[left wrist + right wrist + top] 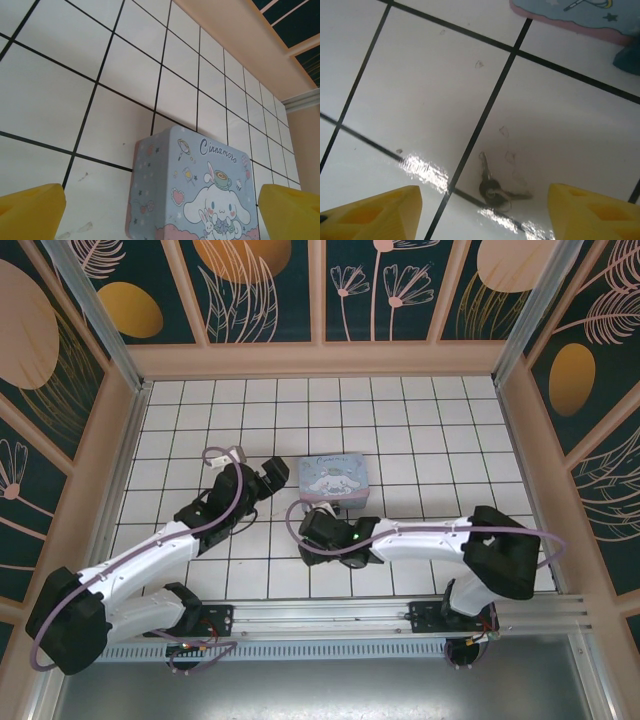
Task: Unlock the padlock with the key
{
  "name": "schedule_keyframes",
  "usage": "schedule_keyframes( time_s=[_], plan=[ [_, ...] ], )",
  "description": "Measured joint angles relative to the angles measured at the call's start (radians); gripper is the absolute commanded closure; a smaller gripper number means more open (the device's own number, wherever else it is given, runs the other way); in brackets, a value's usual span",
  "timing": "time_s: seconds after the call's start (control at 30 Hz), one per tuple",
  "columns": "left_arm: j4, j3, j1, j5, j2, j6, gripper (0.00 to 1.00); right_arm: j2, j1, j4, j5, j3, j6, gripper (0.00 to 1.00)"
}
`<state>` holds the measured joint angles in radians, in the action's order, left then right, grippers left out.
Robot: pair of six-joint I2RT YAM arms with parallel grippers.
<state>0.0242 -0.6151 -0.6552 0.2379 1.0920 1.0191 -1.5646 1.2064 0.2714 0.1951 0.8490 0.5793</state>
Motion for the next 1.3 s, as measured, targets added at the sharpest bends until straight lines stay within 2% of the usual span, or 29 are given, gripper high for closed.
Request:
schedule_keyframes(
  time_s=[0.13, 0.33, 0.7, 1.3],
  plan=[
    [-0.014, 0.0, 0.043, -0.019, -0.026, 0.001, 0.01, -0.028, -0.006, -0.001, -0.006, 0.008, -0.06, 0.43],
    [-0.023, 0.0, 0.088, -0.048, -0.031, 0.005, 0.01, -0.029, -0.035, -0.005, -0.037, 0.007, -0.12, 0.45],
    [-0.022, 0.0, 0.095, -0.077, -0.03, 0.005, 0.01, -0.03, -0.049, -0.014, -0.091, -0.009, -0.156, 0.5],
    [-0.021, 0.0, 0.095, -0.085, -0.019, 0.012, 0.01, -0.088, -0.047, -0.035, -0.09, -0.012, -0.155, 0.55]
  ],
)
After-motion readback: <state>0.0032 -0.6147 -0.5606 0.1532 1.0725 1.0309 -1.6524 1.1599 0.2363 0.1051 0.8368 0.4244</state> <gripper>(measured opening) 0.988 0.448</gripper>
